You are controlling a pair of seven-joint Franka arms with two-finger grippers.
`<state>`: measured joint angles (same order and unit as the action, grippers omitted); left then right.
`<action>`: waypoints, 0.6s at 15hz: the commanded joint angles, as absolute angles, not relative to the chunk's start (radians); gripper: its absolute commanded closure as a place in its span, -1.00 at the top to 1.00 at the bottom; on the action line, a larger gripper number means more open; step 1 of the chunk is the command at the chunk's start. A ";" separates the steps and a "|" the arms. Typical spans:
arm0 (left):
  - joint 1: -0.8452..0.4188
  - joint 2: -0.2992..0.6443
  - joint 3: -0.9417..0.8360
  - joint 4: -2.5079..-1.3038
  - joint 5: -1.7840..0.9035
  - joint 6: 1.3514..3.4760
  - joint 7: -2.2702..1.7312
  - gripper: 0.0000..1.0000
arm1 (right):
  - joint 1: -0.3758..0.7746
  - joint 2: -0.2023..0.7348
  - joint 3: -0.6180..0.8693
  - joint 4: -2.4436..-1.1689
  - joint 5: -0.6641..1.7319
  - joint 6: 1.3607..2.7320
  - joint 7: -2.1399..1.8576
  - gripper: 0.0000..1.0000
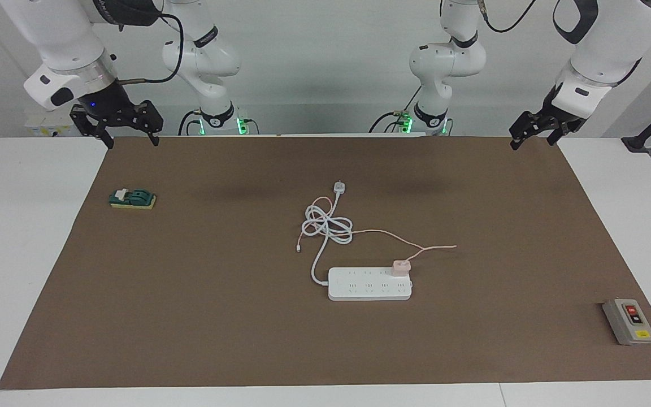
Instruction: Plug charger into power strip
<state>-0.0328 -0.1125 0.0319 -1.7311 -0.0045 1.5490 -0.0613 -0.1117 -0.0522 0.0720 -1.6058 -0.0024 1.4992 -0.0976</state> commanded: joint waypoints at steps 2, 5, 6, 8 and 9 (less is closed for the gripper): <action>-0.025 -0.100 0.031 -1.707 -0.044 1.569 -0.075 1.00 | -0.132 -0.067 0.083 -1.626 0.006 1.516 -0.107 1.00; -0.034 -0.097 0.031 -1.707 -0.038 1.571 -0.097 1.00 | -0.132 -0.067 0.083 -1.626 0.006 1.516 -0.107 1.00; -0.035 -0.095 0.031 -1.706 -0.034 1.566 -0.092 1.00 | -0.132 -0.067 0.083 -1.626 0.006 1.516 -0.107 1.00; -0.037 -0.084 0.031 -1.706 -0.025 1.572 -0.091 1.00 | -0.132 -0.067 0.083 -1.626 0.006 1.516 -0.106 1.00; -0.037 -0.081 0.031 -1.704 -0.017 1.575 -0.091 1.00 | -0.132 -0.067 0.083 -1.628 0.006 1.516 -0.106 1.00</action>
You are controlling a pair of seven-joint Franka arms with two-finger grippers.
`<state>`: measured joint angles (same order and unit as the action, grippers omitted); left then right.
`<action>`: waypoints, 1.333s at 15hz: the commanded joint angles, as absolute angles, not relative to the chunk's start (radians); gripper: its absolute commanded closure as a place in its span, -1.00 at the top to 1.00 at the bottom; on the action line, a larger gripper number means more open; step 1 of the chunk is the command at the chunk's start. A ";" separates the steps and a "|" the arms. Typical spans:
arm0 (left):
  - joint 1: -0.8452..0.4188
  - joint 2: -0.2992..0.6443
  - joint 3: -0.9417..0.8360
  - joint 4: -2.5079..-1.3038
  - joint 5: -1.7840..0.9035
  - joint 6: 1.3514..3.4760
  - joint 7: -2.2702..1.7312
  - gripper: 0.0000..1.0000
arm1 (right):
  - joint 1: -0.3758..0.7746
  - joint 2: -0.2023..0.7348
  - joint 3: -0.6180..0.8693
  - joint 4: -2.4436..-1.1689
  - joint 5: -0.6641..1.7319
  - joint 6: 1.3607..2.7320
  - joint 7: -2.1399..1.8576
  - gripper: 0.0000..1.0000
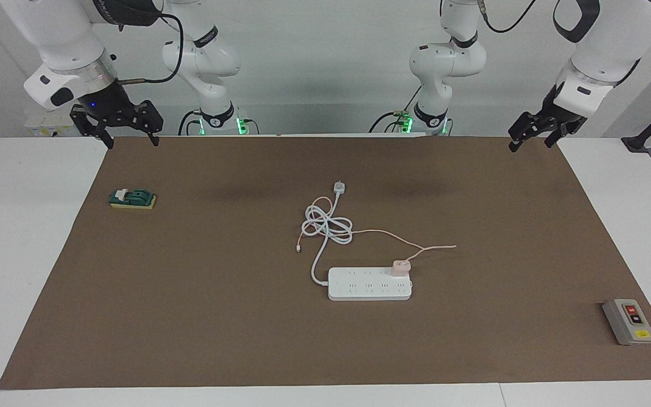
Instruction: Plug charger into power strip
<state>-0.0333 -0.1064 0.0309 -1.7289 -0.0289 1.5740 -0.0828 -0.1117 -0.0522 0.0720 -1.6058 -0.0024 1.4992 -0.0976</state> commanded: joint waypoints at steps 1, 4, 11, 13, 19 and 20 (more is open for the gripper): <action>-0.037 -0.080 0.031 -1.703 -0.009 1.577 -0.086 1.00 | -0.132 -0.067 0.083 -1.626 0.006 1.516 -0.106 1.00; -0.037 -0.075 0.031 -1.697 -0.005 1.571 -0.043 1.00 | -0.132 -0.067 0.083 -1.626 0.006 1.516 -0.106 1.00; -0.046 -0.052 0.031 -1.684 -0.005 1.577 -0.041 1.00 | -0.132 -0.067 0.083 -1.626 0.008 1.516 -0.101 1.00; -0.045 -0.046 0.031 -1.671 -0.005 1.560 -0.040 1.00 | -0.132 -0.067 0.083 -1.628 0.008 1.516 -0.101 1.00; -0.044 -0.046 0.031 -1.666 -0.006 1.562 -0.040 1.00 | -0.135 -0.067 0.081 -1.628 0.008 1.516 -0.101 1.00; -0.044 -0.046 0.031 -1.664 -0.006 1.562 -0.040 1.00 | -0.140 -0.067 0.083 -1.628 0.008 1.516 -0.101 1.00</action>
